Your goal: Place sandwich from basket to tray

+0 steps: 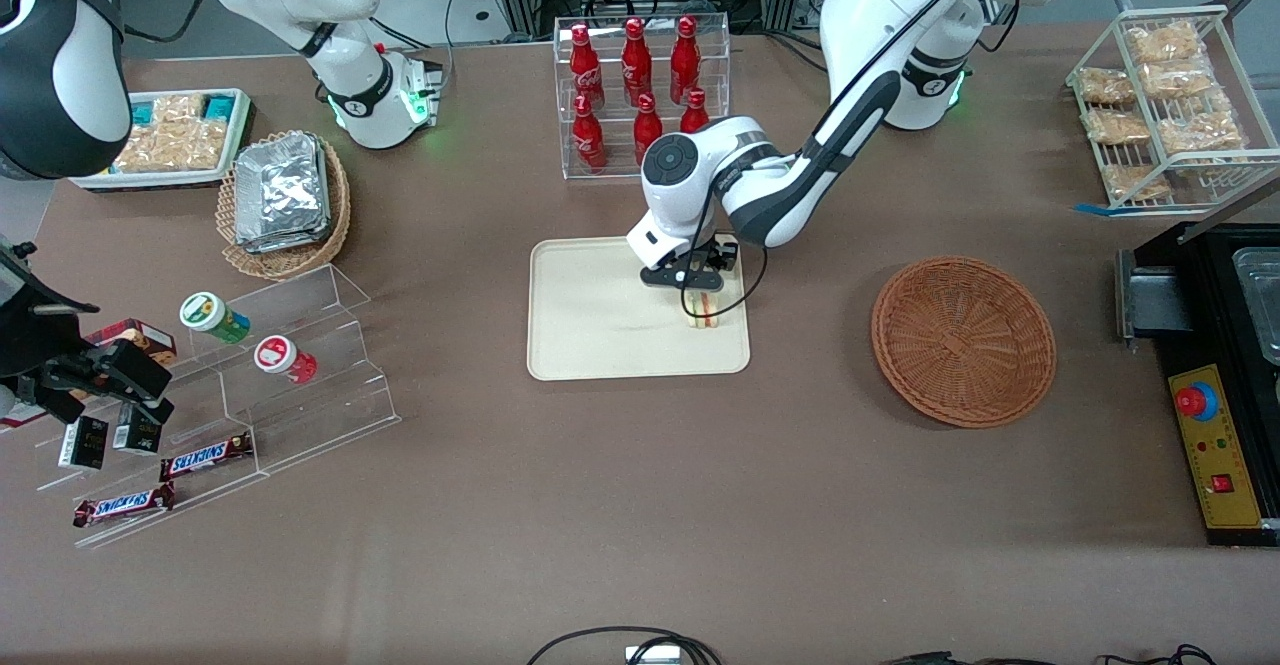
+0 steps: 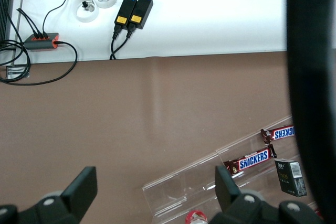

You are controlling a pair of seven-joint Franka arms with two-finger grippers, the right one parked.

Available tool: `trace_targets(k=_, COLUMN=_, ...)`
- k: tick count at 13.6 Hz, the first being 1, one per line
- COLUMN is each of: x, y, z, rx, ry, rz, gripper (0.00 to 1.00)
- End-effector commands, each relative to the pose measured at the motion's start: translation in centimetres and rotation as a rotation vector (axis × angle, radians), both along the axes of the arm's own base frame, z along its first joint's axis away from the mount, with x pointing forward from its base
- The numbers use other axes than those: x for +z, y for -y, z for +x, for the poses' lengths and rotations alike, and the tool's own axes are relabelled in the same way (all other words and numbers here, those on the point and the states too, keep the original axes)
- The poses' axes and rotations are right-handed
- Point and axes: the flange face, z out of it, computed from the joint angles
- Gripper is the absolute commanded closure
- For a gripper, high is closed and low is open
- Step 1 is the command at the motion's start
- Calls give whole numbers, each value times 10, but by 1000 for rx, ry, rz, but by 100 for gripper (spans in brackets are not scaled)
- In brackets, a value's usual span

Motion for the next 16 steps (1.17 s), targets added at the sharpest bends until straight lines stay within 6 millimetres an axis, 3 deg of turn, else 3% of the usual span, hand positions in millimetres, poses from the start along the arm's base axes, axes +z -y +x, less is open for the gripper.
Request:
trace_targets(k=1, x=42, y=1, z=24, rx=57, ry=40, rz=22, gripper=1)
trace_targets(k=5, x=106, y=-26, z=90, rx=231, ry=25, rz=2, gripper=1)
trace_targets(k=9, x=173, y=-103, z=153, rx=412, ry=57, rz=-6, gripper=1)
trace_targets(k=11, x=196, y=-145, z=179, rx=482, ry=63, rz=4, gripper=1)
trace_targets(k=14, x=229, y=-196, z=201, rx=562, ry=76, rz=29, gripper=1)
trace_targets(k=16, x=250, y=-217, z=200, rx=502, ry=56, rz=45, gripper=1)
